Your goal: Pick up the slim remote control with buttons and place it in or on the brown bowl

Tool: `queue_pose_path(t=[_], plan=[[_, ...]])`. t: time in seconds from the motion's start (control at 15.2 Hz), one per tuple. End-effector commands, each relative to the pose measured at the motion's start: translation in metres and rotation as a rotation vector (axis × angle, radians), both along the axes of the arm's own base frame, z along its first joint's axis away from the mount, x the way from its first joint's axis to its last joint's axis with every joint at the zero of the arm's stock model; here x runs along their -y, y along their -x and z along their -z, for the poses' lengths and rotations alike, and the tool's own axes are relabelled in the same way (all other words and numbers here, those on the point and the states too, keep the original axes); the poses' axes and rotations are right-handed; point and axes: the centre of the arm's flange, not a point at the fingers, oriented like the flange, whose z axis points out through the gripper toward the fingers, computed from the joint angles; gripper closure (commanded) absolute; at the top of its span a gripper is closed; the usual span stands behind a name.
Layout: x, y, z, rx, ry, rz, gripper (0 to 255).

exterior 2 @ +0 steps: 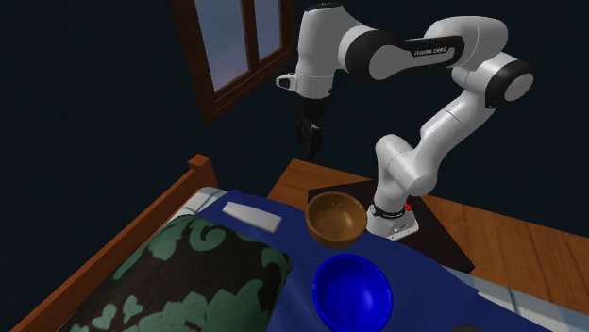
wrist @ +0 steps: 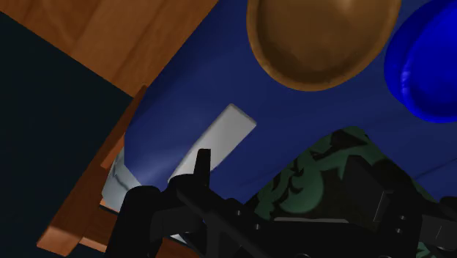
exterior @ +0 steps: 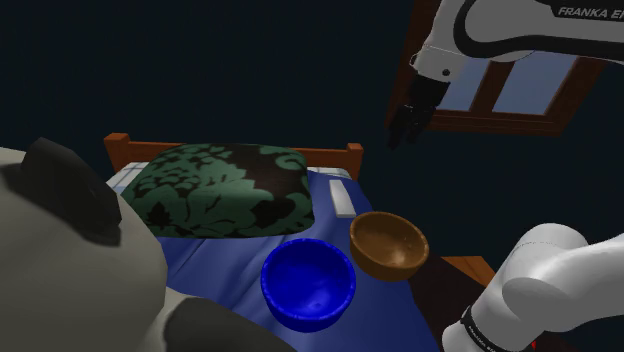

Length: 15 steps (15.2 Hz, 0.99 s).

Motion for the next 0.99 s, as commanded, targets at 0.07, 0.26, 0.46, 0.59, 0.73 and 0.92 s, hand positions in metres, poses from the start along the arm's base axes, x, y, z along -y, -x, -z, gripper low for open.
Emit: queue_pose_path(t=[0.07, 0.26, 0.46, 0.59, 0.73, 0.92], plan=[[-0.002, -0.009, 0.01, -0.006, 0.002, 0.028, 0], [-0.007, -0.037, 0.039, -0.025, 0.007, 0.111, 0], [-0.009, -0.065, 0.069, -0.043, 0.013, 0.195, 0], [-0.009, -0.083, 0.09, -0.056, 0.017, 0.25, 0], [-0.008, -0.101, 0.11, -0.068, 0.02, 0.306, 0], [-0.004, -0.127, 0.141, -0.087, 0.026, 0.389, 0]])
